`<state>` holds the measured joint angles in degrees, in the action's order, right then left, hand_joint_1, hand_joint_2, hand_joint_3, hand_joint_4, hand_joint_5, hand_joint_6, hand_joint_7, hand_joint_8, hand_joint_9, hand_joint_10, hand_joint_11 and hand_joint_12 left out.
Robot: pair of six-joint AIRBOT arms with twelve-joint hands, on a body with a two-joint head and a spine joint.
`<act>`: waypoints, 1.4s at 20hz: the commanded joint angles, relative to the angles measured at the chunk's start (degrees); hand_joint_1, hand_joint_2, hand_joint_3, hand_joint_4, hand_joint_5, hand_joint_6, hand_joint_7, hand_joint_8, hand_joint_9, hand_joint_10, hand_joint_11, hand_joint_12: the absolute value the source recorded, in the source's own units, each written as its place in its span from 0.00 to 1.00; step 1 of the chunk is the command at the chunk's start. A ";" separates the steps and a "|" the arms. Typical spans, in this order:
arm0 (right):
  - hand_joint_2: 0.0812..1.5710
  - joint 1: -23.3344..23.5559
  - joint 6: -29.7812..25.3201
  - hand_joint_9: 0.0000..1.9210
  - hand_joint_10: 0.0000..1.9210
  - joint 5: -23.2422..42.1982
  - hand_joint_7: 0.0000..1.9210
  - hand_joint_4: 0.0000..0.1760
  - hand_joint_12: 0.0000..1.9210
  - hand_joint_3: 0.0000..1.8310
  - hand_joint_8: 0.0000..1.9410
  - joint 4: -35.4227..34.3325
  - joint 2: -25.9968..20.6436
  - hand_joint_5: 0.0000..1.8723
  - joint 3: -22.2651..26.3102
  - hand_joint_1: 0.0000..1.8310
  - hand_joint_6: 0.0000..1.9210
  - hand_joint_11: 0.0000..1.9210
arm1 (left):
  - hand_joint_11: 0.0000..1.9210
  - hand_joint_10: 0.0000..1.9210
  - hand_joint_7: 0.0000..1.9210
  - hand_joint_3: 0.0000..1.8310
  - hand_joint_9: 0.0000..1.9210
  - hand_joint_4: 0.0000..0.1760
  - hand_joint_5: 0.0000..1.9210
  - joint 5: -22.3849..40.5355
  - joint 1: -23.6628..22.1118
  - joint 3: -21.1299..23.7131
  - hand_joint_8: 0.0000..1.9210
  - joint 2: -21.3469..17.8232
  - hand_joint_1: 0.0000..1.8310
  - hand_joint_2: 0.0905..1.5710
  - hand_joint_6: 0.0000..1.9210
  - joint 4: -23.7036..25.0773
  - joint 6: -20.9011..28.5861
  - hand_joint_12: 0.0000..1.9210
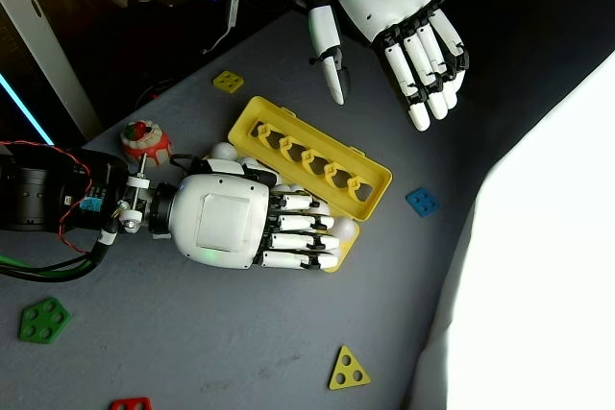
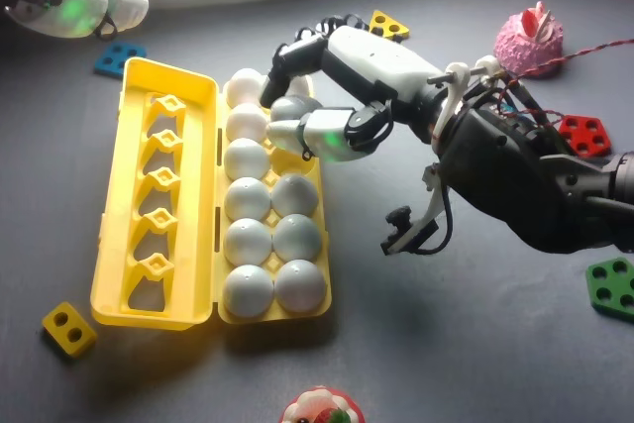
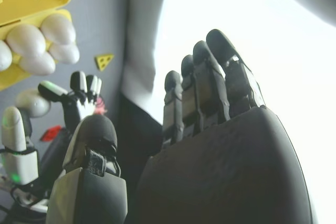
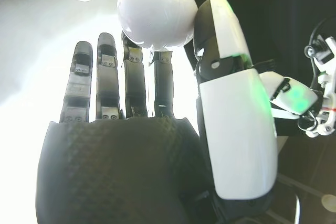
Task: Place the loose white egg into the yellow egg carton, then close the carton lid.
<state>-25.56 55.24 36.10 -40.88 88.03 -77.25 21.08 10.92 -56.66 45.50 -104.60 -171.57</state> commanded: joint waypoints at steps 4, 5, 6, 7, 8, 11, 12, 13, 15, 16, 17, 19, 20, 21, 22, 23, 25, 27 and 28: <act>0.75 -1.04 -3.55 0.10 0.00 6.06 0.24 0.00 0.07 0.00 0.00 4.37 1.56 0.45 -2.38 0.57 0.64 0.00 | 0.00 0.00 0.13 0.00 0.14 0.18 0.12 1.18 -1.17 -0.08 0.00 0.60 0.13 0.82 0.00 3.60 -0.23 0.49; 0.75 -1.21 -3.76 0.10 0.00 6.04 0.23 0.00 0.08 0.00 0.00 4.37 1.94 0.44 -2.96 0.56 0.65 0.00 | 0.00 0.00 0.13 0.00 0.14 0.18 0.12 1.20 -1.44 -0.17 0.00 0.58 0.13 0.83 0.00 3.61 -0.22 0.49; 0.75 -1.24 -4.05 0.11 0.00 6.09 0.24 0.00 0.08 0.00 0.00 4.37 2.15 0.45 -3.23 0.57 0.63 0.00 | 0.00 0.00 0.12 0.00 0.14 0.19 0.12 1.85 -1.84 -0.25 0.00 0.49 0.12 0.83 0.00 2.91 -0.22 0.49; 0.76 -1.25 -4.24 0.11 0.00 6.22 0.24 0.00 0.09 0.00 0.00 4.38 2.25 0.43 -3.29 0.56 0.66 0.00 | 0.00 0.00 0.13 0.00 0.14 0.20 0.12 2.65 -2.01 -0.26 0.00 0.45 0.11 0.83 0.00 2.37 -0.20 0.49; 0.77 -1.24 -4.28 0.13 0.01 6.66 0.24 0.00 0.18 0.00 0.00 4.48 2.40 0.41 -3.30 0.55 0.68 0.00 | 0.00 0.00 0.13 0.00 0.14 0.21 0.12 3.43 -2.19 -0.10 0.00 0.44 0.12 0.82 0.00 2.37 -0.18 0.49; 0.72 -1.26 -4.29 0.12 0.00 7.97 0.19 0.00 0.19 0.00 0.00 5.64 2.89 0.30 -3.30 0.44 0.29 0.00 | 0.00 0.00 0.11 0.00 0.12 0.19 0.11 4.37 -2.18 0.13 0.00 0.42 0.13 0.83 0.00 1.12 -0.14 0.46; 0.71 -1.31 -4.30 0.11 0.00 8.28 0.19 0.00 0.16 0.00 0.00 5.64 2.95 0.29 -3.30 0.43 0.18 0.00 | 0.00 0.00 0.11 0.00 0.12 0.19 0.11 4.09 -2.15 0.14 0.00 0.36 0.12 0.83 0.00 0.62 -0.19 0.46; 0.71 -1.34 -4.35 0.11 0.00 8.32 0.18 0.00 0.15 0.00 0.00 5.65 2.98 0.28 -3.30 0.42 0.10 0.00 | 0.00 0.00 0.11 0.00 0.12 0.18 0.12 4.00 -2.16 0.26 0.00 0.34 0.13 0.83 0.00 0.63 -0.21 0.46; 0.69 -1.49 -4.35 0.10 0.00 8.35 0.10 0.06 0.26 0.00 0.00 5.70 3.13 0.13 -3.30 0.31 0.01 0.00 | 0.00 0.00 0.11 0.00 0.13 0.17 0.12 3.56 -2.40 0.18 0.00 0.20 0.13 0.82 0.00 -0.24 -0.21 0.48; 0.68 -1.56 -4.35 0.10 0.00 8.35 0.08 0.12 0.30 0.00 0.00 5.88 3.15 0.10 -3.30 0.29 0.00 0.00 | 0.00 0.00 0.11 0.00 0.13 0.17 0.11 3.58 -2.65 -0.04 0.00 0.19 0.12 0.83 0.00 -0.96 -0.21 0.48; 0.67 -1.56 -4.39 0.09 0.00 8.35 0.07 0.14 0.32 0.00 0.00 6.13 3.16 0.07 -3.30 0.29 0.00 0.00 | 0.00 0.00 0.11 0.00 0.13 0.17 0.10 4.80 -2.89 0.03 0.00 0.20 0.12 0.83 0.00 -0.87 -0.22 0.48; 0.63 -1.40 -5.85 0.05 0.00 9.02 0.04 0.15 0.31 0.00 0.00 8.69 3.03 0.03 -3.29 0.28 0.00 0.00 | 0.00 0.00 0.11 0.00 0.13 0.15 0.11 8.67 -3.78 0.41 0.00 0.26 0.14 0.83 0.00 -1.45 -0.22 0.46; 0.63 -1.28 -5.90 0.03 0.00 9.04 0.03 0.13 0.26 0.00 0.00 8.90 2.86 0.02 -3.28 0.26 0.00 0.00 | 0.00 0.00 0.11 0.00 0.13 0.19 0.12 9.88 -4.06 0.50 0.00 0.26 0.14 0.82 0.00 -2.12 -0.22 0.46; 0.62 -1.01 -5.90 0.04 0.01 8.85 0.03 0.12 0.22 0.00 0.00 9.22 2.19 0.02 -3.29 0.26 0.00 0.00 | 0.00 0.00 0.12 0.00 0.13 0.20 0.11 11.38 -4.74 0.39 0.00 0.36 0.13 0.82 0.00 -4.70 -0.22 0.47; 0.62 -0.83 -5.90 0.04 0.01 8.59 0.03 0.12 0.22 0.00 0.00 9.79 1.60 0.02 -3.28 0.26 0.00 0.00 | 0.00 0.00 0.12 0.00 0.13 0.20 0.11 12.57 -5.20 0.35 0.00 0.42 0.13 0.82 0.00 -6.66 -0.22 0.47; 0.63 -0.70 -5.90 0.04 0.00 8.32 0.02 0.12 0.19 0.00 0.00 10.32 1.08 0.01 -3.28 0.26 0.00 0.00 | 0.00 0.00 0.11 0.00 0.13 0.21 0.11 13.59 -5.43 0.34 0.00 0.46 0.12 0.82 0.00 -8.36 -0.22 0.47; 0.63 -0.53 -5.87 0.04 0.00 7.10 0.02 0.13 0.15 0.00 0.00 12.52 -1.07 0.01 -3.14 0.25 0.00 0.00 | 0.00 0.00 0.12 0.00 0.14 0.20 0.11 16.52 -5.57 0.29 0.00 0.50 0.14 0.82 0.00 -14.62 -0.22 0.48; 0.64 -0.99 -5.85 0.03 0.00 5.63 0.03 0.14 0.10 0.00 0.00 14.69 -4.34 0.03 -2.05 0.24 0.00 0.00 | 0.00 0.00 0.13 0.00 0.14 0.20 0.10 18.75 -5.46 0.59 0.00 0.50 0.11 0.82 0.00 -18.10 -0.22 0.48; 0.64 -1.24 -4.90 0.03 0.00 4.83 0.04 0.11 0.14 0.00 0.00 15.61 -6.45 0.03 -1.16 0.23 0.00 0.00 | 0.00 0.01 0.13 0.00 0.15 0.21 0.10 20.00 -5.41 0.86 0.00 0.49 0.12 0.82 0.00 -19.21 -0.22 0.47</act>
<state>-27.09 50.52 35.42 -26.79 81.58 -78.48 42.24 6.17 -55.90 46.15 -126.76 -171.65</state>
